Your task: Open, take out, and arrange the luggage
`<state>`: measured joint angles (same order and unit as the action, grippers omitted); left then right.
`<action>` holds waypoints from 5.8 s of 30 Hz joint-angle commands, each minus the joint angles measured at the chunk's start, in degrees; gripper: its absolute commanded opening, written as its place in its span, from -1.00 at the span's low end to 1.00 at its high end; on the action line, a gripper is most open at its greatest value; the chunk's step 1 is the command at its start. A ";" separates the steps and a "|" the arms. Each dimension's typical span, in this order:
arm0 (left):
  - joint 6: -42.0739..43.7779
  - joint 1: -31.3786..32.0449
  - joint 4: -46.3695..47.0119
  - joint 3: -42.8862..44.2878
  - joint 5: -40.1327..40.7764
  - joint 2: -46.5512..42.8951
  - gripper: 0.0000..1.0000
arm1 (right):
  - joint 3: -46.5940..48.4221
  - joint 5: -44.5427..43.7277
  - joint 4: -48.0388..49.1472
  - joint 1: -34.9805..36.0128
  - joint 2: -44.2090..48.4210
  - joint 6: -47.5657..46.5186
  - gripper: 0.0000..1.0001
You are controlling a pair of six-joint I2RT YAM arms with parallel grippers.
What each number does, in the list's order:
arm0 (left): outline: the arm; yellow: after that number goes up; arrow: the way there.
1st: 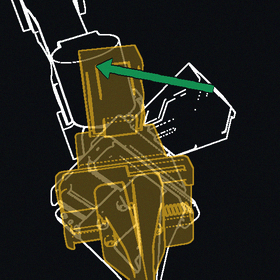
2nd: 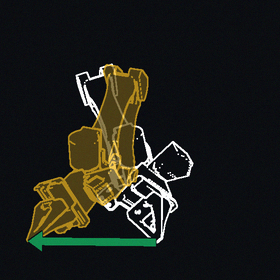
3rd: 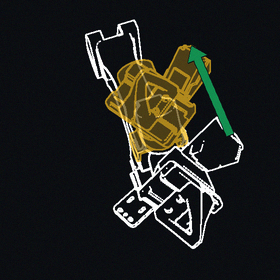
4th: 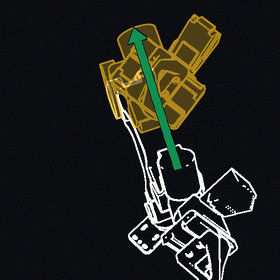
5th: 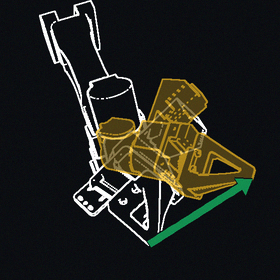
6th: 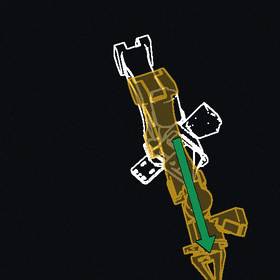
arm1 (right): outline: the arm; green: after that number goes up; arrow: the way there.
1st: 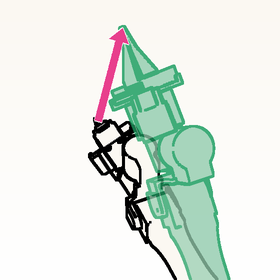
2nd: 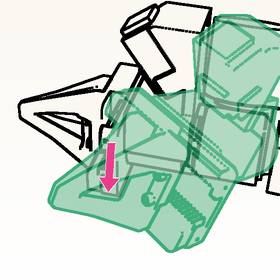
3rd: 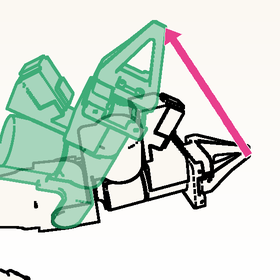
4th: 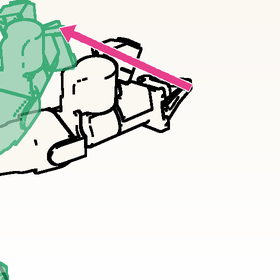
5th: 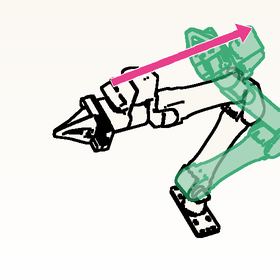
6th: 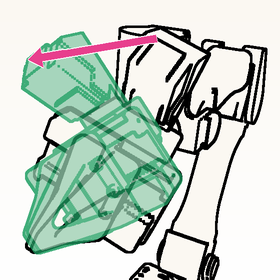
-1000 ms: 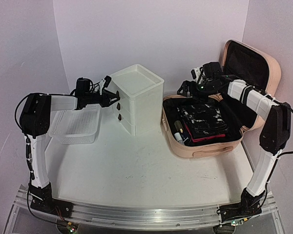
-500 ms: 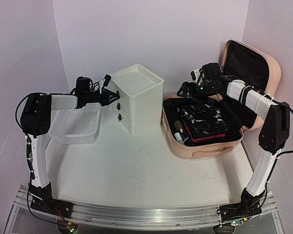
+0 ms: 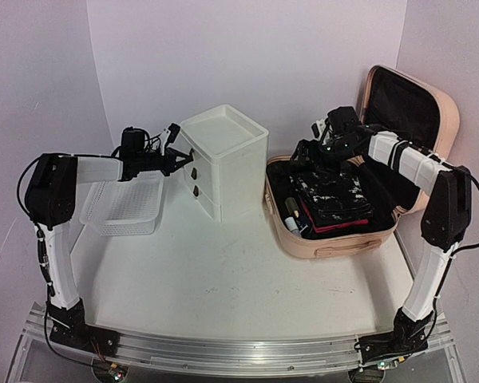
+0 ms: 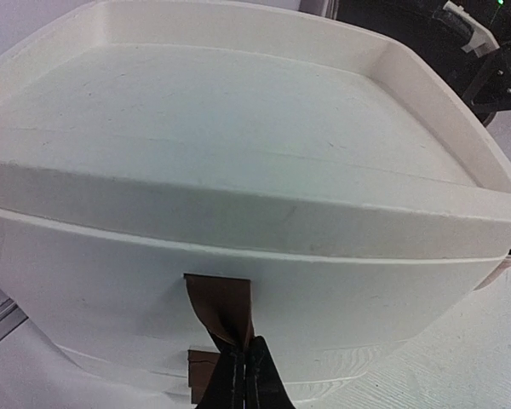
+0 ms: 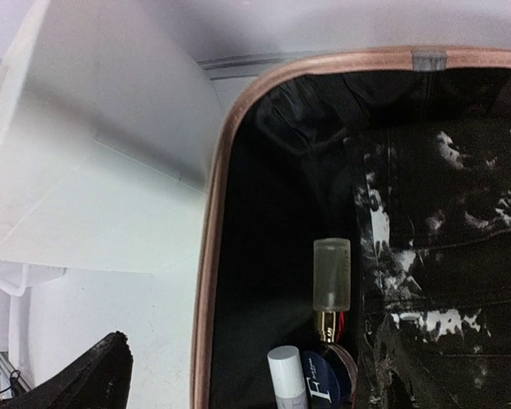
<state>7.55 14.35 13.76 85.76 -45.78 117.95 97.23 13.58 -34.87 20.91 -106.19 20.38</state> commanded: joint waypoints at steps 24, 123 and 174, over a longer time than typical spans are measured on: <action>-1.53 6.22 -19.27 -24.10 13.02 -32.35 -1.00 | 4.53 -11.92 -14.16 5.94 -11.22 0.52 0.42; -5.71 8.15 -34.04 -18.41 18.46 -37.62 -1.00 | 46.93 -4.62 -1.38 30.69 -29.20 -28.80 -0.75; -11.46 9.73 -26.82 -0.75 25.24 -18.78 -0.52 | -17.63 -27.58 0.07 23.48 18.99 -4.23 0.92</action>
<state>-3.05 24.01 -18.68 82.76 -23.38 99.85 81.21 -11.86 -37.30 44.40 -91.24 12.73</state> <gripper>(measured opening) 0.176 0.954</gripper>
